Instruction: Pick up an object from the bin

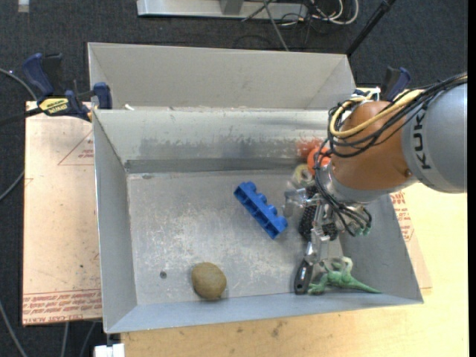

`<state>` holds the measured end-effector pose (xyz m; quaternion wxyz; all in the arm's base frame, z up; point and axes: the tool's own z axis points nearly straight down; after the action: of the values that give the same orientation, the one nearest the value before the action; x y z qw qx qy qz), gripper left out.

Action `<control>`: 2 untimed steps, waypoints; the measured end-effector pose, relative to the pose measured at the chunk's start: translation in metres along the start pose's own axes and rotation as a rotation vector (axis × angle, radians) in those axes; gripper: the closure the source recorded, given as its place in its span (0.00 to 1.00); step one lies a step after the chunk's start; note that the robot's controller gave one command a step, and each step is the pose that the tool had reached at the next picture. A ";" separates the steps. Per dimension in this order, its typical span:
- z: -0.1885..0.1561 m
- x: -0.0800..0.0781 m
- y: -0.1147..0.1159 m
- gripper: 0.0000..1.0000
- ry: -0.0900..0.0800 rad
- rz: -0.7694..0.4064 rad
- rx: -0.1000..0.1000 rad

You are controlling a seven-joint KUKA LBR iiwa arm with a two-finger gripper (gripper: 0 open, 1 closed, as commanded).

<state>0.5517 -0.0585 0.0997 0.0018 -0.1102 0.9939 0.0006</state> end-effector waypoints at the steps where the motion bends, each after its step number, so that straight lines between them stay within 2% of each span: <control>1: 0.016 -0.002 -0.023 0.00 -0.002 0.043 -0.001; 2: 0.030 -0.004 0.005 1.00 0.002 0.097 -0.003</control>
Offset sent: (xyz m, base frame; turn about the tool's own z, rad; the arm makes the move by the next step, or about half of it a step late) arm 0.0022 0.0024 -0.0297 0.0993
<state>0.5545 -0.0530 0.0697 0.0007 -0.0620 0.9981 0.0022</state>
